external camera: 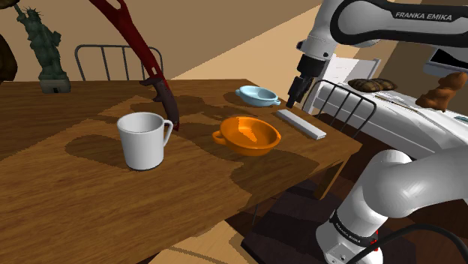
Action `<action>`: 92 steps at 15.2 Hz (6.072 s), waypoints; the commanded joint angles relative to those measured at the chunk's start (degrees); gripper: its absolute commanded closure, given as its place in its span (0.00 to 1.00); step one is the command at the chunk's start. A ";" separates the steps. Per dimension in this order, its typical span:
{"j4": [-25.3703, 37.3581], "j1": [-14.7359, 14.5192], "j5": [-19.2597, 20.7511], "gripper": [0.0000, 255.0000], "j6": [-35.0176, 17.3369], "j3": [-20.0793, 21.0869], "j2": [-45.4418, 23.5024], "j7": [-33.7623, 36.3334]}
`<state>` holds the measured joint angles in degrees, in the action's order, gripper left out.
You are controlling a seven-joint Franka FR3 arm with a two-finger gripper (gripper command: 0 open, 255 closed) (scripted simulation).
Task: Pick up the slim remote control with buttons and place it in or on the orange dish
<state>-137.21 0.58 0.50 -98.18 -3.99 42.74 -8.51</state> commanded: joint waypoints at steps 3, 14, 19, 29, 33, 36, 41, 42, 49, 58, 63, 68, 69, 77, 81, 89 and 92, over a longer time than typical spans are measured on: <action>-1.57 1.86 1.62 0.00 -0.78 -1.02 -0.12 0.62; -9.44 6.57 5.96 0.00 -7.24 -3.88 -0.67 2.18; -10.58 6.62 6.07 0.00 -8.50 -4.00 -0.79 2.20; -10.58 6.62 6.07 1.00 -8.48 -4.00 -0.77 2.21; -10.58 6.62 6.07 1.00 -8.50 -4.00 -0.79 2.20; -8.37 6.53 5.88 1.00 -6.13 -3.81 -0.63 2.14; -4.52 6.40 5.59 1.00 -2.29 -3.51 -0.64 2.02; -3.73 6.38 5.53 1.00 -1.54 -3.45 -0.69 2.00; 2.09 6.21 5.17 1.00 3.61 -3.09 -1.35 1.82; 8.29 5.60 4.08 1.00 8.78 -1.57 -2.47 3.02; 8.52 3.39 0.22 1.00 8.95 4.52 -2.79 9.96; 10.28 1.32 -3.42 1.00 8.68 10.55 -4.77 16.86; 10.82 0.94 -4.08 1.00 8.59 11.75 -5.35 18.24; 17.33 -1.46 -8.03 1.00 7.54 21.32 -12.25 29.39; 18.04 -2.02 -8.71 1.00 5.74 24.12 -14.52 32.52; 11.23 -2.39 -9.31 1.00 -0.26 24.68 -13.68 32.32; 8.86 -2.52 -9.53 1.00 -2.53 24.95 -13.57 32.27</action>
<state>-127.44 -1.87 -8.94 -99.88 20.87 29.03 23.77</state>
